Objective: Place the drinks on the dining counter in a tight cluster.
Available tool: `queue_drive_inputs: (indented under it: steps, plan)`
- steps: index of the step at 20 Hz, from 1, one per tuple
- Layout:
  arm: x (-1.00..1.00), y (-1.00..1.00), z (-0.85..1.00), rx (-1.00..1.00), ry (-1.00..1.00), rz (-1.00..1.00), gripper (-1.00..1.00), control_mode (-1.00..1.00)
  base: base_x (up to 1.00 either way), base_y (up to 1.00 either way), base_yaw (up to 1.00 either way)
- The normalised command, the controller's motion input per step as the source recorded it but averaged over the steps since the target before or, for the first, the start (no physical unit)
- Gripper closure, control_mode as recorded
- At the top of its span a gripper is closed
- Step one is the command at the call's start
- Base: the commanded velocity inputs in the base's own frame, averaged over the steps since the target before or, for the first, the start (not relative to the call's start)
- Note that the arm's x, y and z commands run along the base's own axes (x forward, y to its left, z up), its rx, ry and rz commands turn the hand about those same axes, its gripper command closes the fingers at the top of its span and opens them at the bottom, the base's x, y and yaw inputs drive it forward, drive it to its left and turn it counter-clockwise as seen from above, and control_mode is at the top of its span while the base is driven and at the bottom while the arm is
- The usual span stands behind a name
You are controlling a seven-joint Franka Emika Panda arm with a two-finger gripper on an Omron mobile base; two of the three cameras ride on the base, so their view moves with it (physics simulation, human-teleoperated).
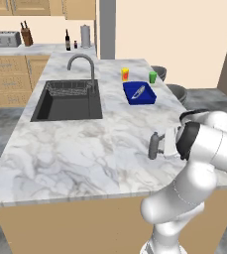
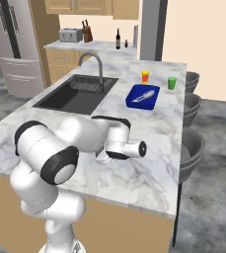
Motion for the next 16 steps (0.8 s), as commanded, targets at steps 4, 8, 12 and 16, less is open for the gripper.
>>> queue_drive_inputs:
  steps: [4,8,12,16]
  plan:
    - [-0.16,-0.51,0.28,0.11,-0.1,-0.02,-1.0,-1.0,0.0,0.0,0.0]
    - [-0.19,-0.22,0.87,0.01,0.01,-0.03,-1.0,-1.0,0.0,0.0,0.0]
    - [-0.23,0.0,1.0,-0.07,0.22,-0.05,-1.0,-1.0,0.0,0.0,0.0]
    - [-0.24,0.0,0.96,-0.18,0.42,-0.07,-1.0,-1.0,0.0,0.0,0.0]
